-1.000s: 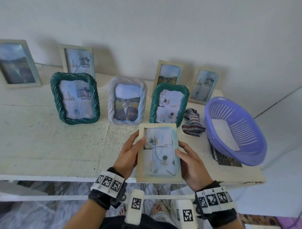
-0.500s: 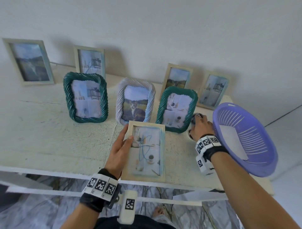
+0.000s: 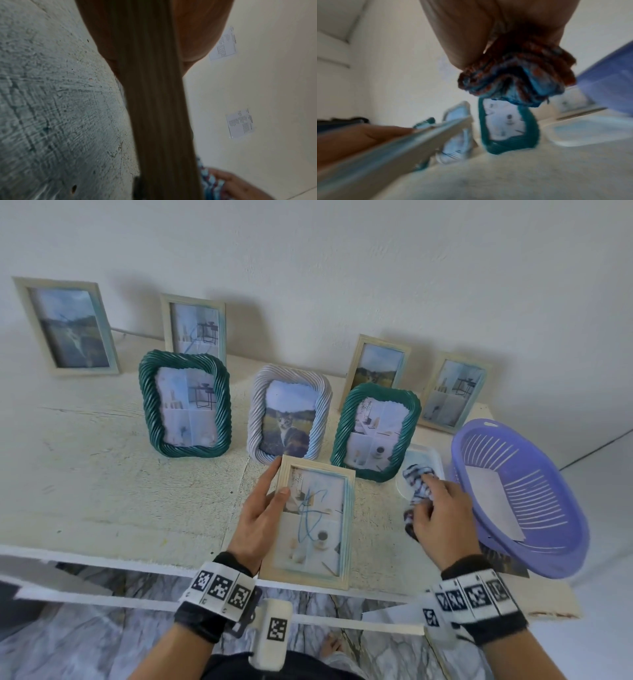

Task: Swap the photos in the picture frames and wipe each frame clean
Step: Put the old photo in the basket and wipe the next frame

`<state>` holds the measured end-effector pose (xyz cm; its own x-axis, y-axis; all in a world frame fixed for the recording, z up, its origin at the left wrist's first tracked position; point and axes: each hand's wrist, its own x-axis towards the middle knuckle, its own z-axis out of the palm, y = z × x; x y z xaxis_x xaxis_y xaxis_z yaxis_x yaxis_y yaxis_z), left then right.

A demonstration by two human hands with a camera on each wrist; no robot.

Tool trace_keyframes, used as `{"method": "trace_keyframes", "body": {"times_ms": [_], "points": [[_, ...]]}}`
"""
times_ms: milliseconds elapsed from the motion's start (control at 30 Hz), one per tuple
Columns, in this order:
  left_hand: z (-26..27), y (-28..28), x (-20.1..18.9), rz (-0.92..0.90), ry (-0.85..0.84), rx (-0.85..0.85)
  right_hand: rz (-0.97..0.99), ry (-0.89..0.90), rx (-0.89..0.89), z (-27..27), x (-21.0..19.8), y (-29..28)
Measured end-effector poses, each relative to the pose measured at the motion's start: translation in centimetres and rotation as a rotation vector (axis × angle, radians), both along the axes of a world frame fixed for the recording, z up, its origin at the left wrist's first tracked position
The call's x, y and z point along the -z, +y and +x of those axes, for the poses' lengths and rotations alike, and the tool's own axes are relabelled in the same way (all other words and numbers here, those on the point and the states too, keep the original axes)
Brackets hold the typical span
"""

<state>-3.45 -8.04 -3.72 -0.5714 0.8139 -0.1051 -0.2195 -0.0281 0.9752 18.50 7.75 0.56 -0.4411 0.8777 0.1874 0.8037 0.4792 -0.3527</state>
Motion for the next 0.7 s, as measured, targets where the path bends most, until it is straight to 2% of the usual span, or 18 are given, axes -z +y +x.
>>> {"method": "trace_keyframes", "body": {"times_ms": [133, 233, 333, 433, 600, 700], "points": [[0.5, 0.1, 0.0, 0.013, 0.039, -0.001, 0.036, 0.239, -0.159, -2.7, -1.8, -5.4], [0.8, 0.2, 0.0, 0.033, 0.105, 0.015, 0.062, 0.147, -0.288, -5.4, -1.5, -8.0], [1.0, 0.4, 0.0, 0.057, 0.18, 0.011, 0.089, 0.026, -0.289, -7.2, -0.2, -8.4], [0.7, 0.3, 0.2, 0.049, 0.25, -0.009, 0.05, 0.066, -0.34, -7.7, 0.4, -8.5], [-0.7, 0.0, 0.8, 0.012, 0.283, -0.054, -0.017, 0.023, -0.605, -6.2, -0.1, -10.1], [-0.4, 0.1, 0.1, 0.047, 0.306, -0.013, 0.08, 0.001, -0.53, -6.7, -0.7, -8.5]]}}
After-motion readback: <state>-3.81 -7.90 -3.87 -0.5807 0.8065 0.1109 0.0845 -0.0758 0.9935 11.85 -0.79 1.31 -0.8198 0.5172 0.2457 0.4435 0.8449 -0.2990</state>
